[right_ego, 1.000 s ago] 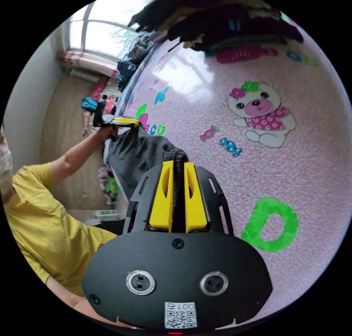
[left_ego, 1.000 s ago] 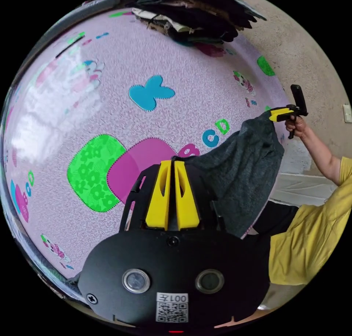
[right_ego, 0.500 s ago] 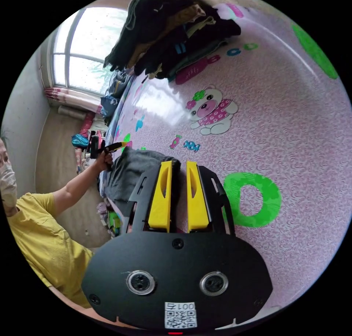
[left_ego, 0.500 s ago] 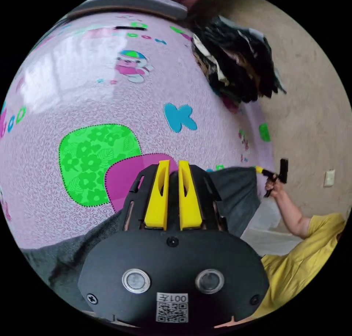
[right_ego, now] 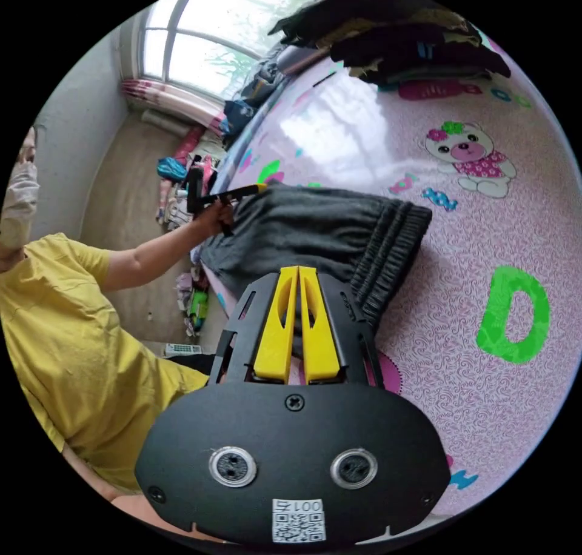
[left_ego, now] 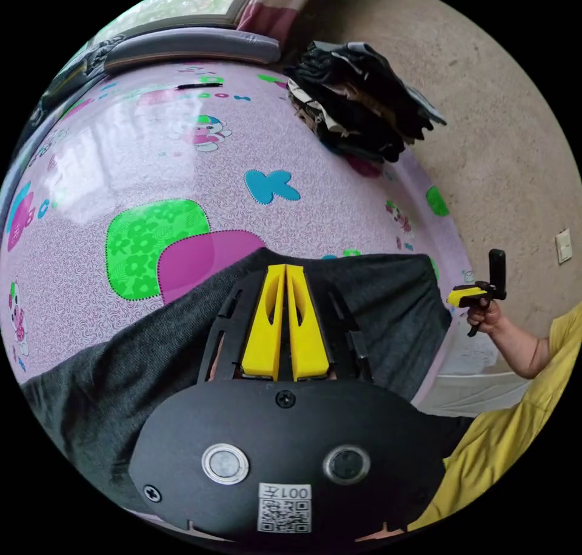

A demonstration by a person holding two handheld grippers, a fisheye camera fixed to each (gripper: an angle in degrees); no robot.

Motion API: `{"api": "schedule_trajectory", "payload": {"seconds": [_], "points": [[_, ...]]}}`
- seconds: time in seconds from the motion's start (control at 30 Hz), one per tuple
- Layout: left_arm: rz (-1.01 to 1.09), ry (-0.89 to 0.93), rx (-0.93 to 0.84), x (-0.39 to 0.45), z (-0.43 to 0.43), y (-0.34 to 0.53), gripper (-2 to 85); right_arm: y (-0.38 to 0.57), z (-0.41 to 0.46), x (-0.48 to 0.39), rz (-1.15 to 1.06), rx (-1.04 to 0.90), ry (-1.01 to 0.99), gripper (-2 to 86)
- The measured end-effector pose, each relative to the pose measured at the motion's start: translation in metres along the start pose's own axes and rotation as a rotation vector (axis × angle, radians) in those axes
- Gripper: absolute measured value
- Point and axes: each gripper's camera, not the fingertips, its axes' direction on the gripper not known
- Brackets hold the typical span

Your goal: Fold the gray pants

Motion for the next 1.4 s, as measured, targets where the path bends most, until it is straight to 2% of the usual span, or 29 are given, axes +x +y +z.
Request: {"api": "schedule_trajectory", "payload": {"seconds": [0.07, 0.13, 0.27, 0.37, 0.47, 0.53, 0.7, 0.9, 1.03, 1.17, 1.27, 1.4], "points": [[0.023, -0.086, -0.027, -0.003, 0.012, 0.001, -1.3, 0.003, 0.016, 0.011, 0.044, -0.079, 0.13, 0.2], [0.076, -0.185, -0.055, -0.006, 0.025, 0.001, -1.5, 0.004, 0.02, 0.013, 0.016, -0.083, 0.171, 0.1], [0.064, -0.183, -0.044, -0.013, 0.031, 0.009, -1.5, 0.002, 0.023, 0.013, 0.057, -0.083, 0.178, 0.1], [0.032, -0.104, -0.01, -0.013, 0.024, 0.024, -1.3, 0.005, 0.013, 0.003, 0.02, -0.004, 0.139, 0.2], [0.05, 0.062, 0.044, 0.005, 0.014, 0.049, -1.3, 0.01, 0.005, 0.003, 0.026, 0.055, 0.088, 0.2], [0.117, 0.172, 0.05, 0.038, 0.019, 0.075, -1.3, 0.009, 0.0, 0.007, 0.032, 0.092, 0.092, 0.3], [0.213, 0.301, 0.006, 0.101, 0.056, 0.119, -1.3, -0.017, -0.001, 0.028, 0.059, 0.139, 0.122, 0.3], [0.185, 0.336, -0.061, 0.127, 0.103, 0.134, -1.2, -0.034, 0.011, 0.05, 0.076, 0.152, 0.18, 0.2], [0.106, 0.34, -0.195, 0.121, 0.131, 0.156, -1.2, -0.039, 0.023, 0.066, 0.104, 0.148, 0.222, 0.1], [0.098, 0.327, -0.17, 0.119, 0.127, 0.167, -1.3, -0.037, 0.021, 0.078, 0.152, 0.199, 0.166, 0.2], [0.122, 0.319, -0.088, 0.12, 0.109, 0.173, -1.3, -0.025, 0.008, 0.063, 0.09, 0.257, 0.133, 0.2], [0.152, 0.33, -0.061, 0.128, 0.097, 0.185, -1.3, -0.001, 0.01, 0.053, 0.076, 0.179, 0.072, 0.3]]}}
